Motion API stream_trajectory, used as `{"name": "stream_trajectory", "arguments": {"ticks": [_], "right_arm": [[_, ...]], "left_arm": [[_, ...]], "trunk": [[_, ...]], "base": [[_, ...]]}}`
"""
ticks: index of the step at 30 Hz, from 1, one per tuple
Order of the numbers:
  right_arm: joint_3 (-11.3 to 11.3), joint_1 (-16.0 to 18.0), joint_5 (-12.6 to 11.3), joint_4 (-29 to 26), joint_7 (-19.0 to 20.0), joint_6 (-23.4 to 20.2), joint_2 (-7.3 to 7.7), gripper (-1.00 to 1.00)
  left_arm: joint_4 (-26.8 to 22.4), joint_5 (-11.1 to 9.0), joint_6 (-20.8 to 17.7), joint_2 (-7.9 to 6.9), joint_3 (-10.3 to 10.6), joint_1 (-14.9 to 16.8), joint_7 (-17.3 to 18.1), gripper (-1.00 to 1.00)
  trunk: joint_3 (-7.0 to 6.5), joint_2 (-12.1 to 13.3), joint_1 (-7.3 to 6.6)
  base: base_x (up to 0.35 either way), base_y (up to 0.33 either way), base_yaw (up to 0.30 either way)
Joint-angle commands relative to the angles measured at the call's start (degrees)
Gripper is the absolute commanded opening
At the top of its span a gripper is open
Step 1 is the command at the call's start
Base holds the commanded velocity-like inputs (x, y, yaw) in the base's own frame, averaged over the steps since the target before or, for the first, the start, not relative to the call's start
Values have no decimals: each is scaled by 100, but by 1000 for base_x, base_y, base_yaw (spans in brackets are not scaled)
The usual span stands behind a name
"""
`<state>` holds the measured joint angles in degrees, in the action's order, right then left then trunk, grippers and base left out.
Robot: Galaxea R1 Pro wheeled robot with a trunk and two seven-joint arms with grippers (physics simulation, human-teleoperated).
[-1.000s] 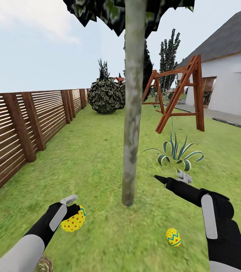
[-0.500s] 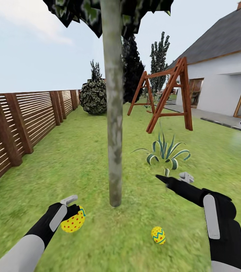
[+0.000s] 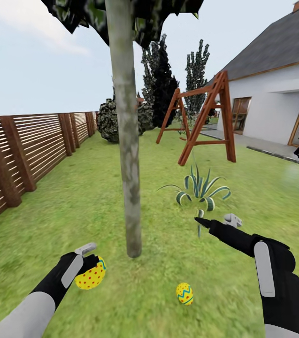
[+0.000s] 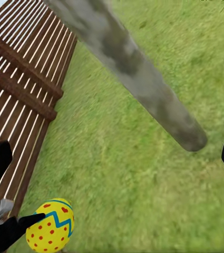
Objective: Take the three Easter eggs out of the wicker basket on the lawn in the garden, then place them on the lawn next to a single tree (choose any tree) so that all three eggs are next to the same tree and none are left in the basket.
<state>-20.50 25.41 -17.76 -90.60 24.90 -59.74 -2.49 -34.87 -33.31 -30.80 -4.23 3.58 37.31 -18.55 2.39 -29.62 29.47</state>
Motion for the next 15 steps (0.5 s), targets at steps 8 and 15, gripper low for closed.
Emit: {"name": "stream_trajectory", "arguments": {"ticks": [8,15], "right_arm": [[-24,8,44,-2,58,-26,-5,100],[-85,8,37,-2,58,-26,-5,100]], "left_arm": [[-3,-58,-14,-8,38,4,-45,-100],[-2,-55,-14,-8,38,4,-44,-100]], "trunk": [[-13,-11,4],[-47,-11,4]], "base": [[178,-270,-184],[228,-239,-239]]}}
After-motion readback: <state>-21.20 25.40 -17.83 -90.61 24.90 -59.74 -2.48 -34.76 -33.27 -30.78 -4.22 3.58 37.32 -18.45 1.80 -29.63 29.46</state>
